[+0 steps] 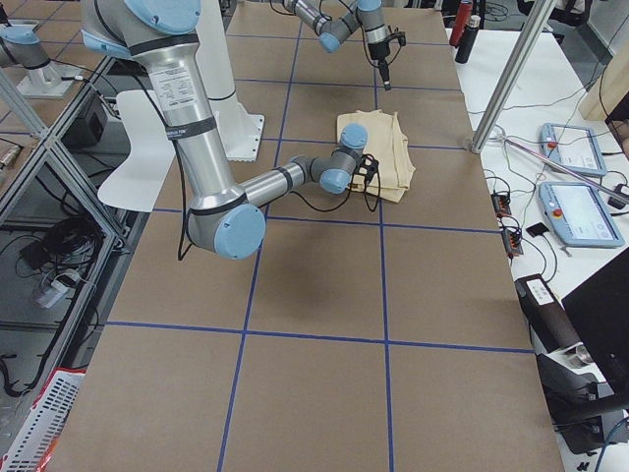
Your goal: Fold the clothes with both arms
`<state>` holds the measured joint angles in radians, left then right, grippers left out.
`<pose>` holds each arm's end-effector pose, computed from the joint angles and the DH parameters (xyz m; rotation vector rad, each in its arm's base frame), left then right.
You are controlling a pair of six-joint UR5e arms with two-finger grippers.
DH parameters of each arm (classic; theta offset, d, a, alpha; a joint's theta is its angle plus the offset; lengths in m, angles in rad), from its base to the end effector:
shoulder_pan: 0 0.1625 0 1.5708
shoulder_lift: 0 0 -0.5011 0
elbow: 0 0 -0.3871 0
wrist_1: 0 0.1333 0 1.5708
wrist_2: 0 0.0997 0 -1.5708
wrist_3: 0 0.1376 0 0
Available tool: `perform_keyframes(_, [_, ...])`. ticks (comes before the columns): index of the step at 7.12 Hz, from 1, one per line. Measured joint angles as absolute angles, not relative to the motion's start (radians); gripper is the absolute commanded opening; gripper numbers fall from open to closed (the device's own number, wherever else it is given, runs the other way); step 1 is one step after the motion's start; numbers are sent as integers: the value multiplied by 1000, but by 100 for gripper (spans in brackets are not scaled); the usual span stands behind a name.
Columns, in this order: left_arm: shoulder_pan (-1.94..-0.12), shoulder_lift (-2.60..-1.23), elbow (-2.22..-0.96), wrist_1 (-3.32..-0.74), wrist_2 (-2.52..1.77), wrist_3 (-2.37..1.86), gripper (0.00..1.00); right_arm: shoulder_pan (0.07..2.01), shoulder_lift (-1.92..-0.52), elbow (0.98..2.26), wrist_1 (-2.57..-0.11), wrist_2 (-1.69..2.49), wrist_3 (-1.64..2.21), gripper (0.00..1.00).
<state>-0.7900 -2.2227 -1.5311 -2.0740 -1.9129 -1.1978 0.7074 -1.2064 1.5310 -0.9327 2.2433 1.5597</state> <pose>0.4879 -0.6162 0.3059 0.3509 1.0903 -0.1798 -0.4941 -0.4851 0.4869 -0.2541 -1.0828 0.3000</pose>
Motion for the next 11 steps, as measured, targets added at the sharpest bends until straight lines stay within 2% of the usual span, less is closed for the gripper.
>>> perform_keyframes(2, [-790,-2223,-1534,-2074,-1913,-1197,99,652,-1205,1589,-933,2282,1654,0])
perform_keyframes(6, [-791,-2222,-1543,-2072,-1914,-1197,99,385,-1137,1673,-932,2276,1956,0])
perform_keyframes(7, [-791,-2221,-1544,-2072,-1915,-1197,99,341,-1117,1674,-931,2270,1983,20])
perform_keyframes(8, [-792,-2218,-1544,-2075,-1916,-1197,99,302,-1097,1671,-930,2266,2000,99])
perform_keyframes(11, [-792,-2209,-1544,-2083,-1919,-1197,99,289,-1074,1677,-923,2251,2018,100])
